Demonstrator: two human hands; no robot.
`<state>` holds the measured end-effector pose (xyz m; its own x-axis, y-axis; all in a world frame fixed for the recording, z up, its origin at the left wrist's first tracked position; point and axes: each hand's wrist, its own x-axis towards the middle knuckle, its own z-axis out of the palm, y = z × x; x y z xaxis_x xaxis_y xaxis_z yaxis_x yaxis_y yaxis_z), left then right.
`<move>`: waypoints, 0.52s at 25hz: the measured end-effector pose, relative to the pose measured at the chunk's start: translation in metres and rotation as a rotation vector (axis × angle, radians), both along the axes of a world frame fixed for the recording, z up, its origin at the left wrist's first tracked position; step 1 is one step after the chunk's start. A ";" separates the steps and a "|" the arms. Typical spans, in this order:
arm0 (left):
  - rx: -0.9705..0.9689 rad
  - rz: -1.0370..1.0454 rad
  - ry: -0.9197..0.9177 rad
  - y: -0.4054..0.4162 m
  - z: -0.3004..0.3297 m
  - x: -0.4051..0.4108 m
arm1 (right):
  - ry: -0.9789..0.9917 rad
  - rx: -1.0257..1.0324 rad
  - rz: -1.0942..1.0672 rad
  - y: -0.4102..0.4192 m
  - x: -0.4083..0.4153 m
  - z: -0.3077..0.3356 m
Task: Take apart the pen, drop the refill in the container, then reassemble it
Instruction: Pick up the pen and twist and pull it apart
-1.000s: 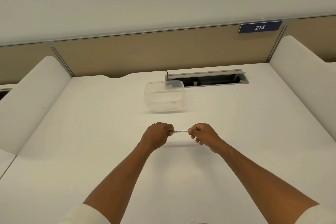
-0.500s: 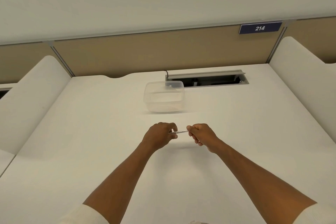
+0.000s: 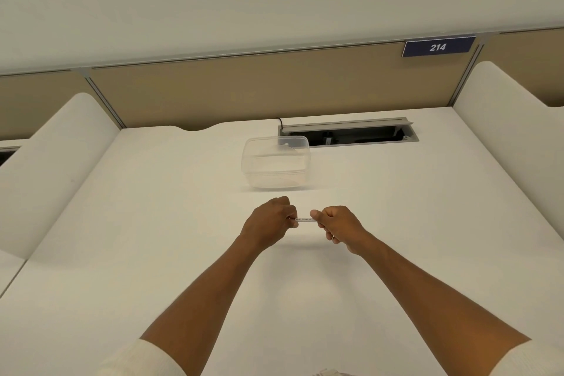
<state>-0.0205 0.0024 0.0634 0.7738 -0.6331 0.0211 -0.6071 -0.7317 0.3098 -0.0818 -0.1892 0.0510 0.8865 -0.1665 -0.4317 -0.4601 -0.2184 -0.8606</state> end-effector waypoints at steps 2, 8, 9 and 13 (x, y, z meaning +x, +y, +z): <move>0.012 -0.008 -0.018 0.000 -0.001 0.001 | -0.040 -0.009 -0.014 -0.001 0.000 -0.003; 0.017 -0.048 -0.104 0.003 -0.003 0.005 | 0.114 0.043 0.037 0.001 0.002 0.007; 0.016 -0.054 -0.119 0.003 -0.003 0.006 | 0.138 0.035 0.051 0.002 0.002 0.007; 0.008 -0.055 -0.143 0.003 -0.003 0.005 | 0.061 -0.005 0.055 0.004 0.002 0.002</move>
